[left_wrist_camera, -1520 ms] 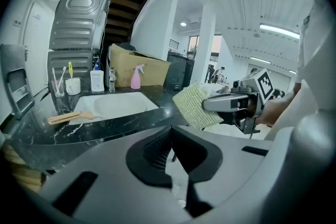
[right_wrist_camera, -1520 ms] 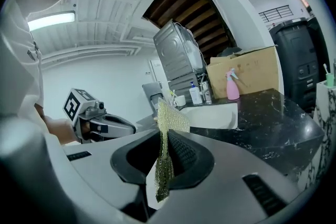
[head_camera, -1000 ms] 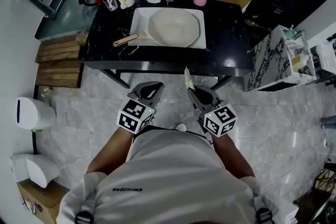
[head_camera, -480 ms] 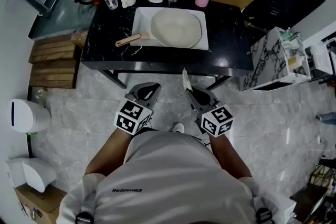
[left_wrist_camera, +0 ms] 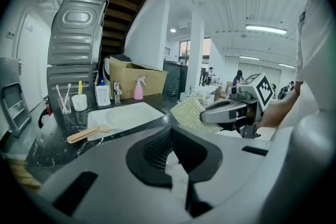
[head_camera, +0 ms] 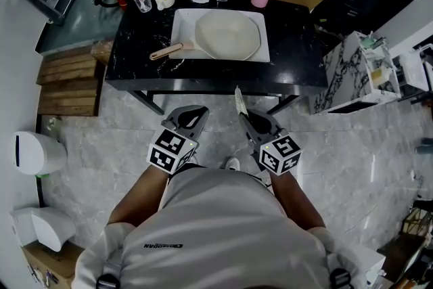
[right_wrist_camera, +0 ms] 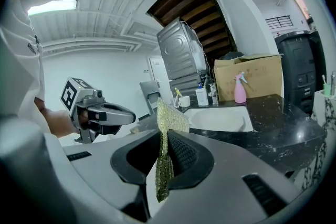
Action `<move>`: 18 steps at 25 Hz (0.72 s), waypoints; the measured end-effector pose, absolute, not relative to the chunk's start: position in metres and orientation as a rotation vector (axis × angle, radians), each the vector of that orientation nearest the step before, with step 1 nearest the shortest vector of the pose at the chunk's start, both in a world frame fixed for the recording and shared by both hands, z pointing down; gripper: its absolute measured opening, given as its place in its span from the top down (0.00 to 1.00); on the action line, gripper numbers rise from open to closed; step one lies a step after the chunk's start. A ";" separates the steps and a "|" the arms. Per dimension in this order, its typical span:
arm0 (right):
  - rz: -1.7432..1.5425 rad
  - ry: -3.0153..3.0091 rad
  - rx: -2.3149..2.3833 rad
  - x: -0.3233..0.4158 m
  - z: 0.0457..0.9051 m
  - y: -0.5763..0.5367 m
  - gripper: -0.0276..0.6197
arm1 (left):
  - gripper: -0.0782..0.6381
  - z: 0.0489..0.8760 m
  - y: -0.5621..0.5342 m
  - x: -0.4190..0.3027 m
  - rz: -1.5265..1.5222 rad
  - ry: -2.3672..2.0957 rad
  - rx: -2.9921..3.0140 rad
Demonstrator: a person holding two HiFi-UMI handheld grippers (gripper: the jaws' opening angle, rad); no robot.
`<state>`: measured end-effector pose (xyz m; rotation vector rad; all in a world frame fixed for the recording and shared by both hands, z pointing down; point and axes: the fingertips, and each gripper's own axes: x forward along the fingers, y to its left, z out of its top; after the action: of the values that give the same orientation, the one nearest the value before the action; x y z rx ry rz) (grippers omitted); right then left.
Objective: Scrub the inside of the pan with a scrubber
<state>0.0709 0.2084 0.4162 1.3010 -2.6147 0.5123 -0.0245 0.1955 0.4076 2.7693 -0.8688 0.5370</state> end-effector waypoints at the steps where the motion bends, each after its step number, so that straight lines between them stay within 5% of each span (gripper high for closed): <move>1: 0.512 -2.614 1.299 0.070 0.416 0.209 0.85 | 0.87 0.408 0.196 -0.024 0.537 -0.866 2.770; 18: 0.519 -2.611 1.309 0.076 0.411 0.210 0.85 | 0.87 0.400 0.197 -0.021 0.530 -0.870 2.777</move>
<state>0.0761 0.2102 0.4110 1.3090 -2.6110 0.5189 -0.0215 0.1971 0.4002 2.7772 -0.8703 0.5301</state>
